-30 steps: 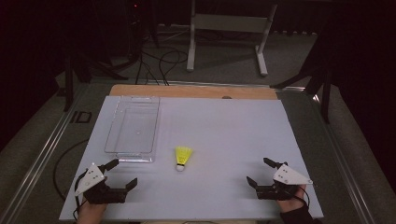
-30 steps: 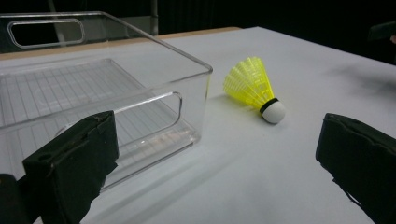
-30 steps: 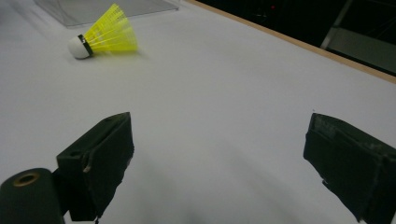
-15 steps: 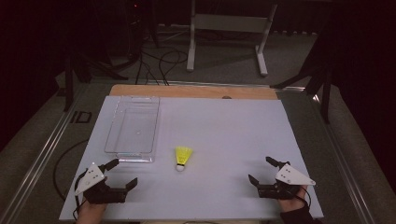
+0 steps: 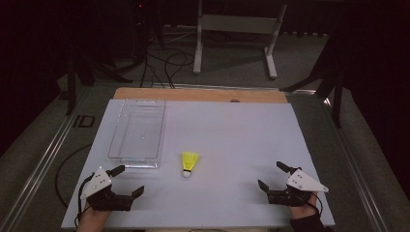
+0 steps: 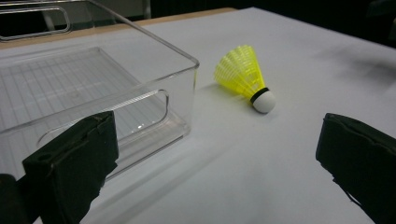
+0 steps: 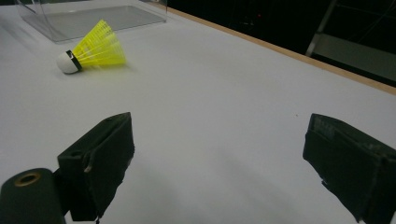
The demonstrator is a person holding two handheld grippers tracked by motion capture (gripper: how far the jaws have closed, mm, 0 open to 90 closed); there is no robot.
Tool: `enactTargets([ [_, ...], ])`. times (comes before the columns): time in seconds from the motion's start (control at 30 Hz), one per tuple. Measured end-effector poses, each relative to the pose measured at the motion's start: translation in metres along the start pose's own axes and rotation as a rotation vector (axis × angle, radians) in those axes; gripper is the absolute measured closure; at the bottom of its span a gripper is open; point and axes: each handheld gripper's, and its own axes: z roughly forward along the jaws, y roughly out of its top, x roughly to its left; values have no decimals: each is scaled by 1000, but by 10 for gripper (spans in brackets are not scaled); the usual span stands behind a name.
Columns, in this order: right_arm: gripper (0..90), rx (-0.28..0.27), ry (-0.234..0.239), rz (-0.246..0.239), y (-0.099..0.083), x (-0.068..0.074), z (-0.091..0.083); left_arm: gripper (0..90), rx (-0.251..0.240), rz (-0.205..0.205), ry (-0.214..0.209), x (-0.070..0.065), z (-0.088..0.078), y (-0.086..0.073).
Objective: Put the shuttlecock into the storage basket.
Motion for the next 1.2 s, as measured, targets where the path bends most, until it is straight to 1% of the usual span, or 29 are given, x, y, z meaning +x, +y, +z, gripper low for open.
enactTargets([
  [0.07,80,0,2,1,0,1,0,0,3,1,0,0,-1,1],
  [0.1,79,2,0,-2,0,1,1,0,5,-5,-9,1,-2,4],
  [0.2,79,-4,-5,-14,1,2,0,0,19,6,-5,0,-3,8],
  [0.23,79,-6,-8,-17,2,3,0,0,41,11,-2,0,-5,12],
  [0.27,80,-6,-7,-19,2,3,0,0,41,11,-2,0,-5,12],
  [0.3,79,-2,-9,-17,2,3,0,0,62,16,-6,0,-6,16],
  [0.33,79,2,-10,-19,2,3,0,0,73,23,-6,0,-7,18],
  [0.37,79,2,-10,-19,2,3,0,0,73,23,-6,0,-7,18],
  [0.4,79,3,-7,-18,2,3,1,0,89,29,-14,0,-10,23],
  [0.47,79,4,-2,-14,2,3,1,0,96,29,-15,0,-11,25],
  [0.5,79,4,-4,-15,2,3,1,0,103,34,-15,0,-13,30],
  [0.53,79,2,-5,-21,2,3,1,0,113,37,-16,0,-14,32],
  [0.57,79,2,-5,-21,2,3,1,0,113,37,-16,0,-14,32],
  [0.7,80,-4,-8,-34,3,4,1,0,145,42,-28,0,-14,38],
  [0.77,79,-6,-4,-29,3,4,0,0,159,49,-29,-1,-15,41],
  [0.8,80,-5,-6,-27,3,5,0,0,153,46,-31,-1,-15,42],
  [0.83,79,-4,-8,-27,3,5,0,0,165,42,-32,-1,-15,45],
  [0.87,80,-6,-5,-25,3,5,0,0,174,47,-31,-2,-16,48],
  [0.9,79,-6,-4,-24,3,5,0,0,185,42,-34,-3,-16,49],
  [0.93,79,-6,-4,-24,3,5,0,0,185,42,-34,-3,-16,49],
  [0.97,79,-5,2,-25,3,5,1,0,198,38,-33,-3,-16,51],
  [1.07,79,-3,3,-27,3,5,1,0,205,45,-23,-4,-17,53],
  [1.1,79,-3,1,-28,3,5,1,0,212,30,-27,-5,-17,56],
  [1.2,80,-2,0,-25,3,5,1,0,225,35,-32,-7,-17,58],
])
